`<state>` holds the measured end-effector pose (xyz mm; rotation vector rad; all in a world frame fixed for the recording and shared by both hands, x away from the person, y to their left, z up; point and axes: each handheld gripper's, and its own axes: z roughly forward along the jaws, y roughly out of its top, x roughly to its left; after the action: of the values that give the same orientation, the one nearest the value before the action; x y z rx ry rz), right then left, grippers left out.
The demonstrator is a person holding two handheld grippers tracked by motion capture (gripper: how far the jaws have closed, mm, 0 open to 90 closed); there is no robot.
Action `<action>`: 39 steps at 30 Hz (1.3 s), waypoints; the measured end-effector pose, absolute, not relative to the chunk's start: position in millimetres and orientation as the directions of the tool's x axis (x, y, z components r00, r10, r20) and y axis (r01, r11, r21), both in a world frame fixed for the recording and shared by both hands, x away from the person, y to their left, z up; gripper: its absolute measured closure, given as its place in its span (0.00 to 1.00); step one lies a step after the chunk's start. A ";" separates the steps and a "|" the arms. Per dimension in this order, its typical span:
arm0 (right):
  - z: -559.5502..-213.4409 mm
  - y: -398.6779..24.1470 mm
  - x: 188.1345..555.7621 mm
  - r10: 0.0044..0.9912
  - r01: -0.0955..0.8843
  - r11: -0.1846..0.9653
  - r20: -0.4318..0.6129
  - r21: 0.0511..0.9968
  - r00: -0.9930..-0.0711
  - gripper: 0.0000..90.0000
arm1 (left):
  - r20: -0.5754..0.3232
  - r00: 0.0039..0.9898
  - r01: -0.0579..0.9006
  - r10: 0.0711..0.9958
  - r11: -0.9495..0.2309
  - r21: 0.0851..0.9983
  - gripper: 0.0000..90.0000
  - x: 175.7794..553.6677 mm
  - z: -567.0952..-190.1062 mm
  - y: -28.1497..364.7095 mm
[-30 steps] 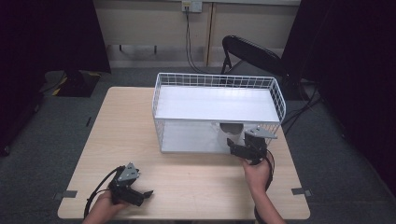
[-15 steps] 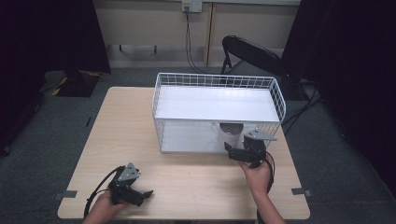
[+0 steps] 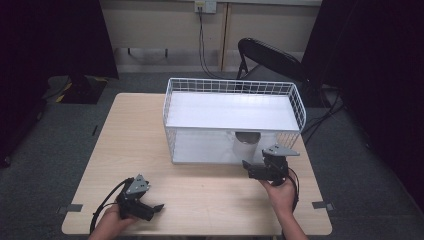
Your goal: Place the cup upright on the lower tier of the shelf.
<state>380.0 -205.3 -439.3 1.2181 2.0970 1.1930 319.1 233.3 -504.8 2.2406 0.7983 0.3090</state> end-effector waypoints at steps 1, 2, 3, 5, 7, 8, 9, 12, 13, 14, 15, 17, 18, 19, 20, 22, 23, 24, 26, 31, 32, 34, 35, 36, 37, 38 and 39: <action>-439.4 -206.3 379.4 0.853 0.477 0.243 0.048 0.844 -0.519 0.15 | -0.016 0.779 0.453 0.627 -0.544 0.706 0.00 319.1 -504.8 233.3; -439.5 -207.1 378.4 0.853 0.477 0.243 0.048 0.845 -0.520 0.15 | -0.016 0.779 0.453 0.627 -0.544 0.706 0.00 319.1 -504.8 233.3; -440.0 -208.1 377.7 0.851 0.474 0.249 0.043 0.844 -0.524 0.15 | -0.016 0.779 0.453 0.627 -0.544 0.706 0.00 319.1 -504.8 233.3; -441.0 -209.2 376.3 0.845 0.476 0.260 0.041 0.840 -0.533 0.15 | -0.016 0.779 0.453 0.627 -0.544 0.706 0.00 319.1 -504.8 233.3; -442.8 -210.1 374.6 0.839 0.472 0.268 0.038 0.840 -0.543 0.15 | -0.016 0.779 0.453 0.627 -0.544 0.706 0.00 319.1 -504.8 233.3; -443.5 -210.5 374.0 0.836 0.474 0.274 0.036 0.837 -0.548 0.15 | -0.016 0.779 0.453 0.627 -0.544 0.706 0.00 319.1 -504.8 233.3; -444.0 -210.9 373.3 0.834 0.473 0.279 0.032 0.836 -0.550 0.15 | -0.016 0.779 0.453 0.627 -0.544 0.706 0.00 319.1 -504.8 233.3; -446.3 -212.2 371.6 0.830 0.471 0.291 0.025 0.833 -0.558 0.15 | -0.016 0.779 0.453 0.627 -0.544 0.706 0.00 319.1 -504.8 233.3; -447.0 -213.1 370.9 0.827 0.469 0.294 0.024 0.833 -0.561 0.15 | -0.016 0.779 0.453 0.627 -0.544 0.706 0.00 319.1 -504.8 233.3; -447.3 -213.7 370.5 0.827 0.472 0.294 0.026 0.831 -0.562 0.15 | -0.016 0.779 0.453 0.627 -0.544 0.706 0.00 319.1 -504.8 233.3; -447.7 -214.6 370.0 0.825 0.472 0.295 0.027 0.831 -0.564 0.15 | -0.016 0.779 0.453 0.627 -0.544 0.706 0.00 319.1 -504.8 233.3; -448.4 -216.6 368.8 0.823 0.468 0.304 0.020 0.830 -0.568 0.15 | -0.016 0.779 0.453 0.627 -0.544 0.706 0.00 319.1 -504.7 233.3; -448.7 -217.4 368.3 0.822 0.468 0.305 0.019 0.830 -0.569 0.15 | -0.016 0.779 0.453 0.627 -0.544 0.706 0.00 319.1 -504.8 233.3; -449.1 -218.8 367.5 0.822 0.472 0.303 0.023 0.828 -0.569 0.15 | -0.016 0.779 0.453 0.627 -0.544 0.706 0.00 319.1 -504.8 233.3; -449.3 -220.3 366.8 0.822 0.469 0.307 0.018 0.828 -0.570 0.15 | -0.016 0.779 0.453 0.627 -0.544 0.706 0.00 319.1 -504.8 233.3; -449.7 -223.1 365.7 0.821 0.471 0.305 0.022 0.828 -0.571 0.15 | -0.016 0.779 0.453 0.627 -0.544 0.706 0.00 319.1 -504.8 233.3; -449.9 -224.6 365.3 0.821 0.475 0.302 0.027 0.827 -0.570 0.15 | -0.016 0.779 0.453 0.627 -0.544 0.706 0.00 319.1 -504.8 233.3; -450.3 -226.1 365.1 0.821 0.475 0.307 0.023 0.825 -0.570 0.15 | -0.017 0.779 0.453 0.627 -0.544 0.706 0.00 319.1 -504.8 233.3; -450.9 -229.1 363.9 0.820 0.475 0.310 0.021 0.823 -0.571 0.15 | -0.016 0.779 0.453 0.627 -0.544 0.706 0.00 319.1 -504.8 233.3; -454.2 -235.6 361.1 0.814 0.474 0.328 0.009 0.817 -0.581 0.15 | -0.016 0.779 0.453 0.627 -0.544 0.706 0.00 319.1 -504.8 233.3; -454.8 -237.0 360.5 0.812 0.473 0.331 0.008 0.817 -0.583 0.15 | -0.016 0.779 0.453 0.627 -0.544 0.706 0.00 319.1 -504.8 233.3; -455.5 -239.8 359.3 0.813 0.469 0.333 0.003 0.818 -0.583 0.15 | -0.016 0.779 0.453 0.627 -0.544 0.706 0.00 319.1 -504.8 233.3; -455.9 -242.1 358.3 0.814 0.473 0.336 0.001 0.815 -0.581 0.15 | -0.016 0.779 0.453 0.627 -0.544 0.706 0.00 319.1 -504.8 233.2; -456.6 -244.1 357.5 0.815 0.472 0.339 -0.004 0.814 -0.579 0.15 | -0.016 0.779 0.453 0.627 -0.544 0.706 0.00 319.1 -504.8 233.2; -457.2 -245.6 356.9 0.816 0.473 0.338 -0.003 0.814 -0.578 0.15 | -0.016 0.779 0.453 0.627 -0.544 0.706 0.00 319.1 -504.8 233.3; -458.3 -247.8 356.4 0.816 0.475 0.340 -0.004 0.811 -0.577 0.15 | -0.016 0.779 0.453 0.627 -0.544 0.706 0.00 319.1 -504.8 233.2; -459.6 -249.6 355.8 0.817 0.477 0.339 -0.002 0.811 -0.577 0.15 | -0.016 0.779 0.453 0.627 -0.544 0.706 0.00 319.1 -504.8 233.2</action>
<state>355.8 -249.6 -459.6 1.1368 2.1980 1.1233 319.1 233.2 -504.8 2.2407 0.7986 0.3088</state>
